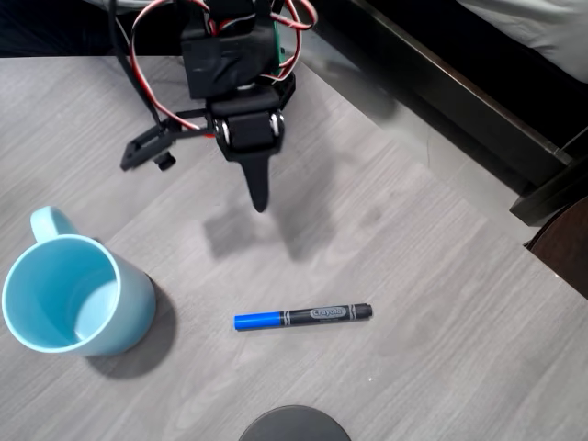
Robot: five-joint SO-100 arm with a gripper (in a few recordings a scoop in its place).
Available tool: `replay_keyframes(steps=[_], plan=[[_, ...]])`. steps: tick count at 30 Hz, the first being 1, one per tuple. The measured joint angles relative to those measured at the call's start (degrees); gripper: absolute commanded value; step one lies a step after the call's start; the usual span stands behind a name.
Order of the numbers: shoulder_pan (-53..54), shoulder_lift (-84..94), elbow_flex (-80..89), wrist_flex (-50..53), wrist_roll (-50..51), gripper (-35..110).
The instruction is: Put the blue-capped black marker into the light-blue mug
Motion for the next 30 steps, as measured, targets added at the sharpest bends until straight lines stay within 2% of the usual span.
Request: replay_keyframes(steps=[6, 9, 16, 25, 30], plan=[[-1.41, -30.23, -16.08, -1.85, 8.0, 13], [-2.2, -42.1, -20.04, -3.69, 9.76, 24], [-3.16, -53.26, -21.18, -6.94, 10.9, 23], [-4.39, -59.24, -21.27, -9.58, 11.34, 22], [-3.96, -62.14, -23.73, -9.67, 11.34, 5]])
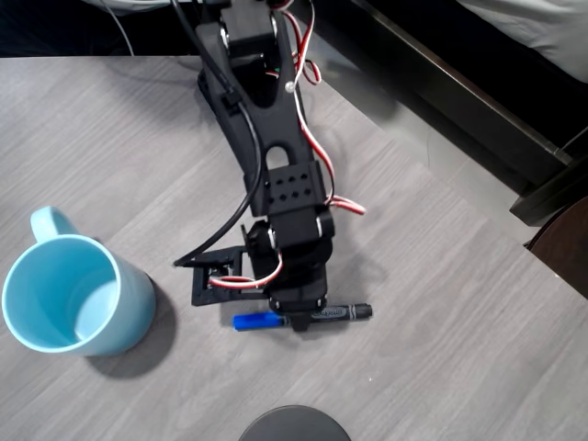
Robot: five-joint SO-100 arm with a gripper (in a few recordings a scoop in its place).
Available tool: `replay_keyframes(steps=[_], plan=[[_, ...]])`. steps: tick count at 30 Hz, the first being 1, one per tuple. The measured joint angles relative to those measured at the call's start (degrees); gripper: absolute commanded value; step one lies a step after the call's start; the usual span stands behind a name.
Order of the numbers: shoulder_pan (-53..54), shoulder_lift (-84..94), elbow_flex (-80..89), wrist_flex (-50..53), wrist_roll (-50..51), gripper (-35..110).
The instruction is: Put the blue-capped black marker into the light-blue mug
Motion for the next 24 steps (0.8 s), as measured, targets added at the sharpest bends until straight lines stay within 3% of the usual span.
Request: replay_keyframes(steps=[1, 13, 16, 24], plan=[[-0.09, -0.97, -0.88, 0.0, 0.0, 0], [3.08, -2.81, -5.89, 2.55, 1.23, 0], [4.31, 1.85, -10.72, 8.35, 3.08, 0], [7.65, 19.51, -14.5, 12.3, 8.35, 0]])
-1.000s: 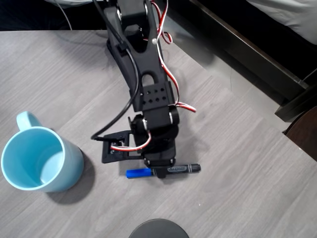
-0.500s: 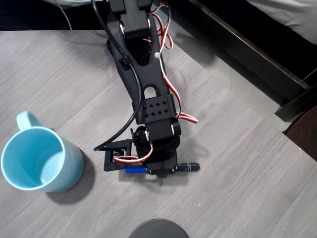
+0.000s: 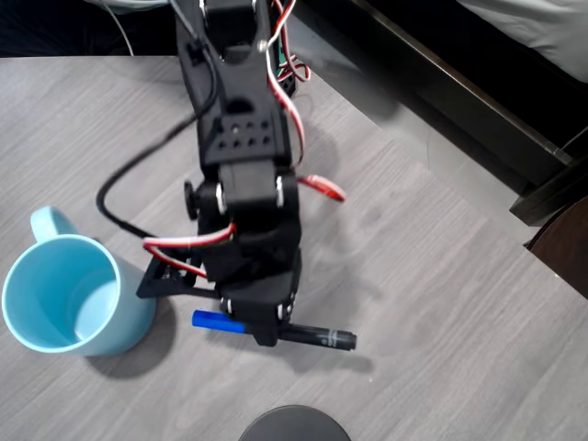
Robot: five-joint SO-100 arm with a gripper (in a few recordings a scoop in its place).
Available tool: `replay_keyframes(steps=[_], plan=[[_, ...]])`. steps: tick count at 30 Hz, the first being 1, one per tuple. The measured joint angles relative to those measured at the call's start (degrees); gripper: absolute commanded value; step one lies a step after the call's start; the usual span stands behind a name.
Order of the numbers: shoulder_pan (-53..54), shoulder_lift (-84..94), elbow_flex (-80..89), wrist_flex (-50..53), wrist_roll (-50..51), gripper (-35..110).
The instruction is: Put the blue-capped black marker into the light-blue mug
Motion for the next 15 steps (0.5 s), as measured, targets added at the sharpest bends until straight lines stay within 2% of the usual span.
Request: replay_keyframes(steps=[6, 10, 15], plan=[[8.26, 11.78, -0.09, 0.35, 5.8, 0], [17.67, 13.8, -0.09, 0.26, 12.83, 0], [26.46, 13.8, 4.83, -7.21, 20.74, 0]])
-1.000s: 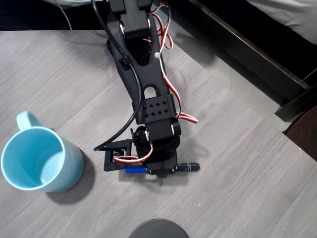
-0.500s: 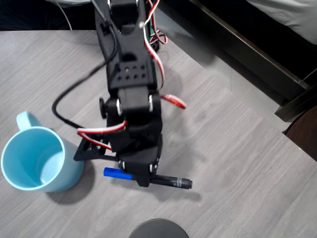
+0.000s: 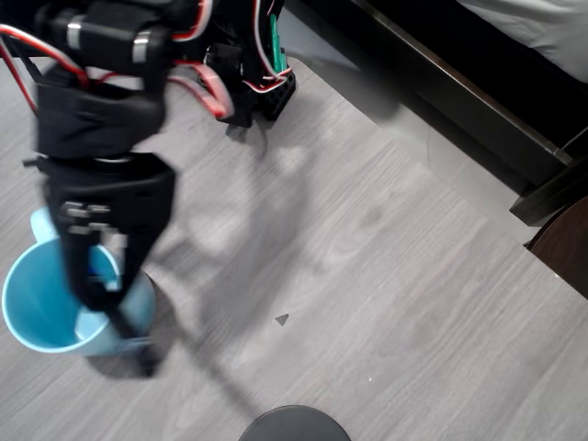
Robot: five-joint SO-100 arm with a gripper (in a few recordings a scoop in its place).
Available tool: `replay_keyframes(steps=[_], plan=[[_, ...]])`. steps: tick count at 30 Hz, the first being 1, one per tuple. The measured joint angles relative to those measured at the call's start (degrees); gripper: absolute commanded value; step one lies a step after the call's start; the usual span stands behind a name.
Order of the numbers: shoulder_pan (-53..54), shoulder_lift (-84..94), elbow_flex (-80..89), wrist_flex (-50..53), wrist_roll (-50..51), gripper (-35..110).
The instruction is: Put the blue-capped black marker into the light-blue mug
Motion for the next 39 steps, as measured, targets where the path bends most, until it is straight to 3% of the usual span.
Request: replay_keyframes(steps=[13, 16, 17, 23, 25, 26, 31, 39], plan=[[2.46, 8.96, 29.18, -33.66, 7.47, 0], [2.37, 9.32, 31.2, -36.12, 7.03, 22], [2.29, 9.32, 31.38, -36.3, 6.94, 24], [1.93, 9.32, 31.9, -36.39, 4.83, 24], [1.05, 9.32, 32.34, -35.95, 3.78, 8], [0.53, 9.4, 32.34, -35.07, 2.72, 0], [-4.57, 14.33, 34.54, -29.09, -5.89, 0], [-23.64, 43.24, 58.97, -24.79, -34.72, 0]])
